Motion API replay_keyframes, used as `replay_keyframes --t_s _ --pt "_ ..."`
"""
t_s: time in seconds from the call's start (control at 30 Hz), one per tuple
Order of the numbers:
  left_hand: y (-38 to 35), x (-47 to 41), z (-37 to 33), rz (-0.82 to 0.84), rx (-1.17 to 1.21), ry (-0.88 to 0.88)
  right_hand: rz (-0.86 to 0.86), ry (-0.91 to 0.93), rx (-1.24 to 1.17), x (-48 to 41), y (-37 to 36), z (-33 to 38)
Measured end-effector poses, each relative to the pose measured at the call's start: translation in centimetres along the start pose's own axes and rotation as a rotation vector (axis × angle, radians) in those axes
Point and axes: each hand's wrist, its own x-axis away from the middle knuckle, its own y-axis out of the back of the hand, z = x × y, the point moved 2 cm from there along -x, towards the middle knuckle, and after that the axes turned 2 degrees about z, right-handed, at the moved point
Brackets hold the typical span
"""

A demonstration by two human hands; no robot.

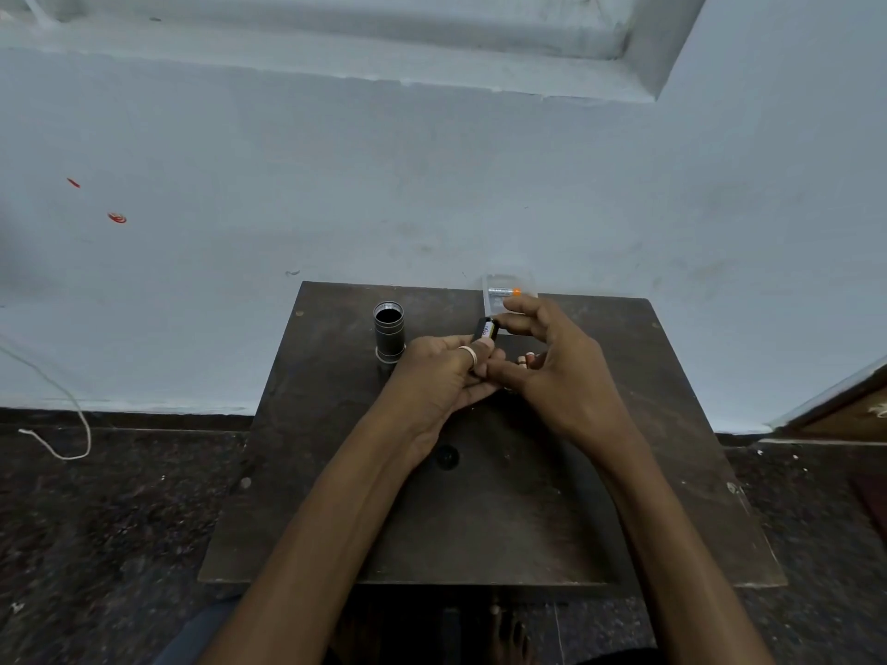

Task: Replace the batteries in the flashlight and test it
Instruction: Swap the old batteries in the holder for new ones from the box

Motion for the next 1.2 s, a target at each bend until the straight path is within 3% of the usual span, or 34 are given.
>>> replay_keyframes --t_s 1.2 --pt "-0.3 0.0 0.2 0.052 0.116 0.024 0.017 0.019 0.103 -0.6 1.4 0.1"
